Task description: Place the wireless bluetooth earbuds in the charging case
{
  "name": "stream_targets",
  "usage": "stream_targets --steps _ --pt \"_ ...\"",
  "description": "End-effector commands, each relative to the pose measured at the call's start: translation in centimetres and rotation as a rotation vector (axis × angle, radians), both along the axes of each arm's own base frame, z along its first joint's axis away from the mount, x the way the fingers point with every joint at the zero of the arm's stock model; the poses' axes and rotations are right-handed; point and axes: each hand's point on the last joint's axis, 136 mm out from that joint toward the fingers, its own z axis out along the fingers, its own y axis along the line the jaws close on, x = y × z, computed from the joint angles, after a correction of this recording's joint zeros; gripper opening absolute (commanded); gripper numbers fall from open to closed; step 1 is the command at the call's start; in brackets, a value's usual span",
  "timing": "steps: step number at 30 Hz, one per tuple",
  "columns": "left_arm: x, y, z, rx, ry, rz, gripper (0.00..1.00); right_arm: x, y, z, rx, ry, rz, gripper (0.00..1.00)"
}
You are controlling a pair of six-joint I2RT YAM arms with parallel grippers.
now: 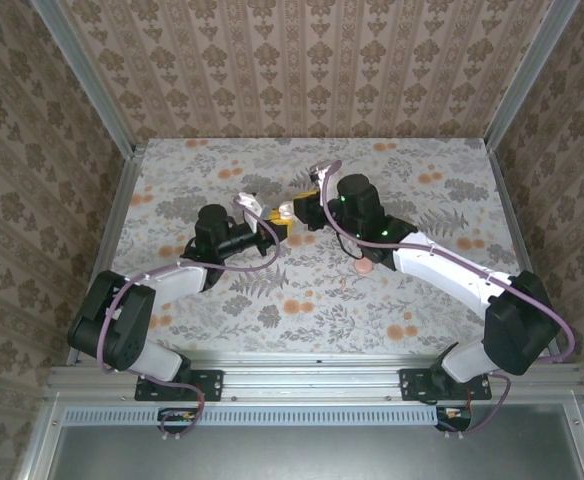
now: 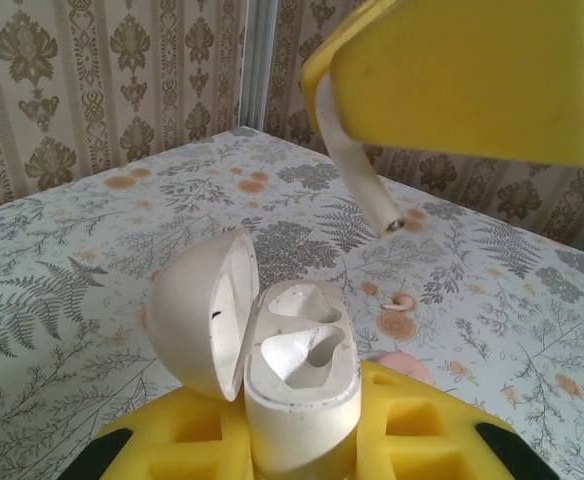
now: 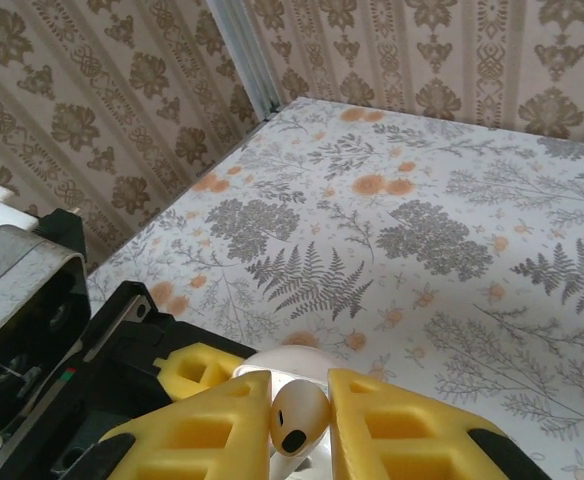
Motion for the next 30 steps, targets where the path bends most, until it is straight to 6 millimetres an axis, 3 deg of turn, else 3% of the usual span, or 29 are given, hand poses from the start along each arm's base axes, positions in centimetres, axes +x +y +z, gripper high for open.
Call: stream_targets --steps 1,10,30 --pt "-0.4 -0.4 2.2 -0.042 -0.036 -0.03 0.1 0.3 1.4 2.1 0.035 -0.06 0.036 0.2" --pt "-0.4 -0.2 2.9 -0.055 -0.042 -0.012 0.11 0.4 2.7 1.2 0.027 -0.044 0.068 0.2" --pt "-0.2 0.4 4.0 -0.073 -0.068 0.018 0.11 -0.1 2.2 -0.4 -0.083 -0.045 0.06 0.2"
